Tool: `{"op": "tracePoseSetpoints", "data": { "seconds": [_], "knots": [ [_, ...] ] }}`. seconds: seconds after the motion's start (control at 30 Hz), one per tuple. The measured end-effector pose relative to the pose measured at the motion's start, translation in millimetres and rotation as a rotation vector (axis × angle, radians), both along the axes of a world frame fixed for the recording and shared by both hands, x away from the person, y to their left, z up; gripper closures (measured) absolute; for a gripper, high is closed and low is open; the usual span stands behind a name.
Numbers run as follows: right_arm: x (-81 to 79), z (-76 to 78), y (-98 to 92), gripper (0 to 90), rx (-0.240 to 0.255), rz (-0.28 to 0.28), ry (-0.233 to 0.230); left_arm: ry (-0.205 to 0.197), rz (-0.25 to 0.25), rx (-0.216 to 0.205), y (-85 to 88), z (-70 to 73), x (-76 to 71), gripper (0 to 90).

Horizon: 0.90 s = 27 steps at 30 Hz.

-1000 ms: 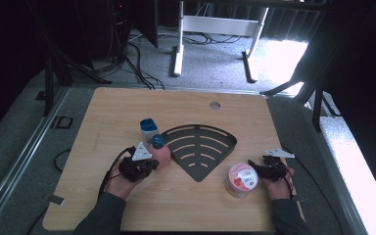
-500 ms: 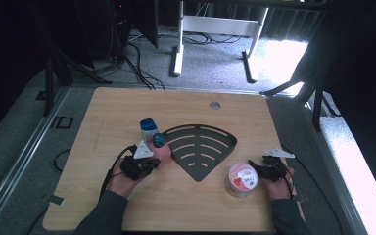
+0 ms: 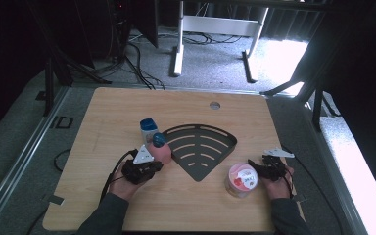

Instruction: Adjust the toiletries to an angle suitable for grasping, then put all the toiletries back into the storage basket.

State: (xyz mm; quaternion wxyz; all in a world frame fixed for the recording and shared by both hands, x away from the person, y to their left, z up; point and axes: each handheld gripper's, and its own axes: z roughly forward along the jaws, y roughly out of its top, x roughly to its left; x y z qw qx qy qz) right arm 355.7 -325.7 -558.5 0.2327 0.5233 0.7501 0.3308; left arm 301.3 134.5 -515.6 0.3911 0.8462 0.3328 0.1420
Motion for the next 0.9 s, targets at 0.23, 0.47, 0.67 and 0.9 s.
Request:
{"op": "tracePoseSetpoints", "data": {
  "seconds": [0.23, 0.47, 0.67, 0.9],
  "knots": [
    [-0.1, -0.1, -0.1, 31.5, -0.001, 0.007, -0.001, 0.016, 0.008, 0.003, 0.7, -12.9, -0.4, 78.5],
    [-3.2, 0.5, -3.4, 33.0, 0.000, 0.038, 0.005, 0.019, -0.015, 0.013, -8.3, -17.8, -0.9, 76.9],
    [-8.8, 2.0, -3.7, 42.5, -0.003, 0.058, 0.005, 0.021, -0.032, 0.023, -15.2, -20.0, -1.6, 76.6],
    [-24.2, 7.3, -1.7, 65.0, -0.025, 0.095, 0.008, 0.019, -0.043, 0.034, -18.4, -20.7, -2.4, 74.1]
  ]
}}
